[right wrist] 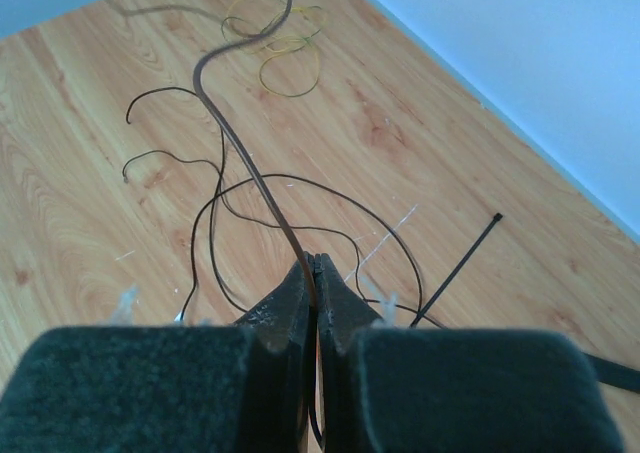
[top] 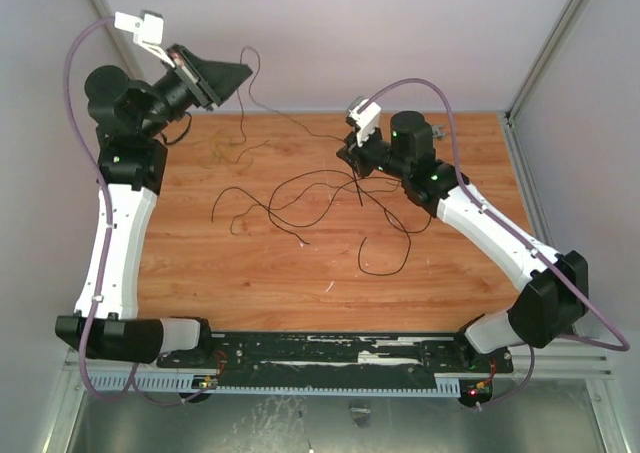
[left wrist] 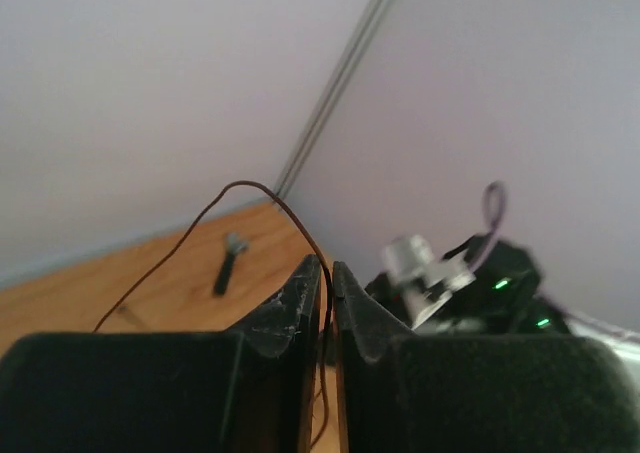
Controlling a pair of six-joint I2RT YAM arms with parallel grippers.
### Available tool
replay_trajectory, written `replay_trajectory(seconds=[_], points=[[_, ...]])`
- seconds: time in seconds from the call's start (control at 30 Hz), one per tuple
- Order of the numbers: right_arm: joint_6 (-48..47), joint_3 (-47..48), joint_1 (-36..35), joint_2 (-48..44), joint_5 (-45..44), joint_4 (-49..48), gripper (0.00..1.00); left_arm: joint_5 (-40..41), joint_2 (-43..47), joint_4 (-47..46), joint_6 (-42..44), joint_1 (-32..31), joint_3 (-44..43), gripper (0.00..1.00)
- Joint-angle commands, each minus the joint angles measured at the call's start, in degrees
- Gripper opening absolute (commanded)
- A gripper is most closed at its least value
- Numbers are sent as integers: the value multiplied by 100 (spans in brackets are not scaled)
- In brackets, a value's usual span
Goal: Zip-tie the wires
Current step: Pick up the cable at the center of the board, then place the cable at the center of the board.
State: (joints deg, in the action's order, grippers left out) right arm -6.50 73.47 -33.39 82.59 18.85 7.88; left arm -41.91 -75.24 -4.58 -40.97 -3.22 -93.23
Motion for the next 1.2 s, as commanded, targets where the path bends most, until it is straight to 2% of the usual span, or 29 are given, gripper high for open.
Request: replay_trajectory(seconds=[0.0,0.17,0.23,0.33,0.53,0.63,0.73,0.83,0.93,1.17], points=[[-99,311,-141,77,-428,589,0,701,389,1912,1518,-3,543,16],[-7,331,-164,-70,-849,887,0,1789,1196,2331,1758,-3,1668,17],[-24,268,-159,-203,-1020,1029,0,1967,1501,2457,1720,-4,1939,17],[-3,-12,-160,-489,-1278,1079,0,1743,1794,2462,1541,-3,2114,17],[114,-331,-163,-934,-1814,1108,0,702,1820,2214,1042,-12,2373,19],[114,-338,-158,-963,-1862,1097,0,737,1813,2055,986,-11,2551,20],[73,-336,-159,-893,-1827,1056,0,984,1815,2037,1123,-12,2675,27],[70,-299,-159,-790,-1807,1017,0,1137,1775,2053,1292,-12,2893,44],[110,-269,-162,-808,-1747,941,0,1529,1643,2237,1490,-12,3197,56],[156,-286,-159,-920,-1862,930,0,2357,998,2128,1614,-240,4092,60]])
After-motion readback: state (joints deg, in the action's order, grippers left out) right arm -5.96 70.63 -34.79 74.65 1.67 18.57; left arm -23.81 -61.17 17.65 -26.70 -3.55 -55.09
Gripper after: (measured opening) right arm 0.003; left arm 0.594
